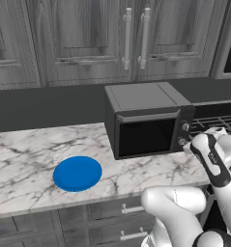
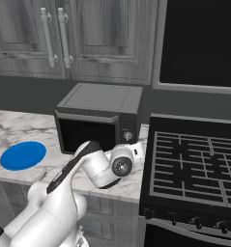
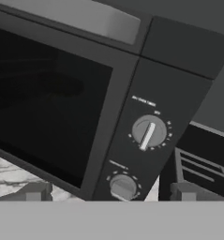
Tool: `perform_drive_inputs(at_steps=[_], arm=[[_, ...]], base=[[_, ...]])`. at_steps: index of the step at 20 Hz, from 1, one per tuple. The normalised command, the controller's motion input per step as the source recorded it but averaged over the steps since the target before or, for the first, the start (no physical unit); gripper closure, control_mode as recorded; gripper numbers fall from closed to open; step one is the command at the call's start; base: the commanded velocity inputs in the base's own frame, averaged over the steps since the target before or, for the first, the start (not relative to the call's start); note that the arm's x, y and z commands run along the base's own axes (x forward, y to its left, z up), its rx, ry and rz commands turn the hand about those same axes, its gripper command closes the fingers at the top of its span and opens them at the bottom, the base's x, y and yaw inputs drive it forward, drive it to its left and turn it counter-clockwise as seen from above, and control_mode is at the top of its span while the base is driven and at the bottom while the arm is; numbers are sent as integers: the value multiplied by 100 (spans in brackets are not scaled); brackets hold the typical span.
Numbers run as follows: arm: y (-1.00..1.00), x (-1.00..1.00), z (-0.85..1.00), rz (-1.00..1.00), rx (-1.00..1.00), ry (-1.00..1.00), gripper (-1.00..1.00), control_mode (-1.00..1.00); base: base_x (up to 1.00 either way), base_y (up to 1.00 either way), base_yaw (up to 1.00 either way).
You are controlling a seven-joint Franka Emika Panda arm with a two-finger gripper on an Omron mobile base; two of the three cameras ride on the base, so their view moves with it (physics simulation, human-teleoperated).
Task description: Pick up the bagel from the plate, place it on the toaster oven rack, close the door, and set the timer.
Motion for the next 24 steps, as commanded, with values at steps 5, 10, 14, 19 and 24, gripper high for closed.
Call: perform_drive_inputs(at_steps=[5,10,14,19,24], arm=[[-10,22,0,0,0,0,-100,-100],[-10,5,0,0,0,-1,-100,-100],[-6,0,-5,0,0,-1,-100,-100],[-4,0,-10,0,0,0,-100,-100],[-1,4,-9,0,0,0,-100,-100]], base=[[0,0,0],[0,0,0],[0,0,0],[0,0,0],[0,0,0]])
